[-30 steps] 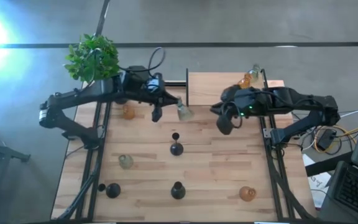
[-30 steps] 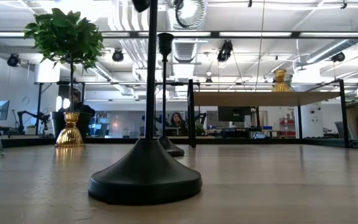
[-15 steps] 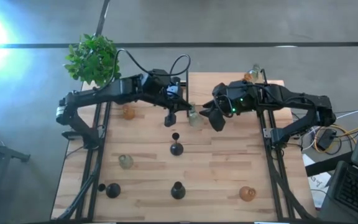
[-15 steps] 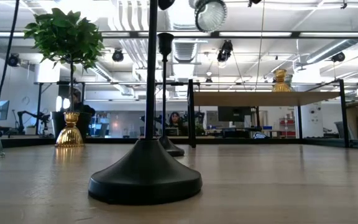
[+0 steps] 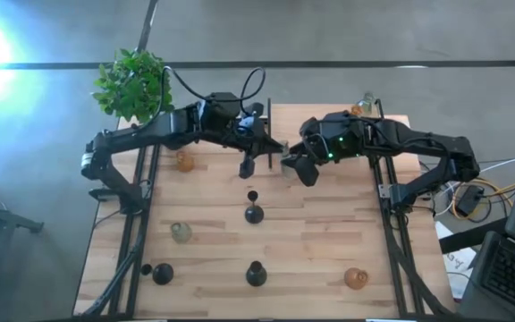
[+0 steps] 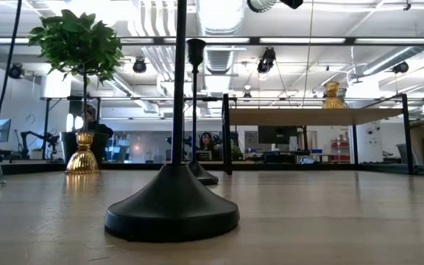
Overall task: Pick & Place candle stick holders
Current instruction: Put the top green glass candle holder on the shelf
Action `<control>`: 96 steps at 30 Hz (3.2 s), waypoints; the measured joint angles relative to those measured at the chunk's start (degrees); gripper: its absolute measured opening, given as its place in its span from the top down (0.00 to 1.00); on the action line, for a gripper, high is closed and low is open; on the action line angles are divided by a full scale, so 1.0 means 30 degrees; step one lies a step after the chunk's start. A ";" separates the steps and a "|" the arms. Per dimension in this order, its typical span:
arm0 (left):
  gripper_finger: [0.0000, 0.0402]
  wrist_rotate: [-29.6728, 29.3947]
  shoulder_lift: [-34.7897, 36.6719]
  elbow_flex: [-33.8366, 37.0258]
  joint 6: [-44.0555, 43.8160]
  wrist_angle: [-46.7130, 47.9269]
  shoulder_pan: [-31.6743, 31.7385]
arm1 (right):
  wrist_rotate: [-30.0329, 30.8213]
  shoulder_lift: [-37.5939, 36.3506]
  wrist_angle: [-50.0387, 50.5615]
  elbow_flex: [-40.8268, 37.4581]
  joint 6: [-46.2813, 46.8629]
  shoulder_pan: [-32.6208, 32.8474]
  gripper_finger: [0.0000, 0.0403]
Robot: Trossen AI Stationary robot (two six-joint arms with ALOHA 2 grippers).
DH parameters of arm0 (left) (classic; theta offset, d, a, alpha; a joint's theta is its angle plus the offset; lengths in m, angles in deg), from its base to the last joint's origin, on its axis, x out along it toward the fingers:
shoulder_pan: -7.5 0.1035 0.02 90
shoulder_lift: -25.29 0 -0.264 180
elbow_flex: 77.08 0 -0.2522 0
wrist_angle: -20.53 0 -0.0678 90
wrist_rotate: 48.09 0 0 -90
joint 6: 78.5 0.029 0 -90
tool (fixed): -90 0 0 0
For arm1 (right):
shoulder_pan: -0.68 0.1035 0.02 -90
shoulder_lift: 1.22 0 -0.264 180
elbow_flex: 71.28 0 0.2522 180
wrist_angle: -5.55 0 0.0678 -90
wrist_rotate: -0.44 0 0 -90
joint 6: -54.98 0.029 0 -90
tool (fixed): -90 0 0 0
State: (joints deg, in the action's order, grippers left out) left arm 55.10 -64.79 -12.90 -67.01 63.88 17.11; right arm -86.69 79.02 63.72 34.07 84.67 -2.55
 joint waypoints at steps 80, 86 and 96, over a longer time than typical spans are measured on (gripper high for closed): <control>0.62 -1.0416 0.9333 1.6626 -0.1263 -1.5194 0.1078 | 2.6189 -1.0079 0.6517 -1.9175 1.7480 0.2911 0.70; 0.62 -1.0412 0.9333 1.6619 -0.1257 -1.5180 0.1134 | 2.6333 -1.0080 0.6423 -1.9962 1.8142 0.2514 0.70; 0.62 -1.0426 0.9333 1.6619 -0.1256 -1.5172 0.1151 | 2.6905 -1.0059 0.6188 -2.0723 1.9574 0.2308 0.70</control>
State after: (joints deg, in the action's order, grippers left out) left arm 23.82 -36.79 36.95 -70.78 18.36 20.56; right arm -5.98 48.84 82.29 -28.10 143.40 4.37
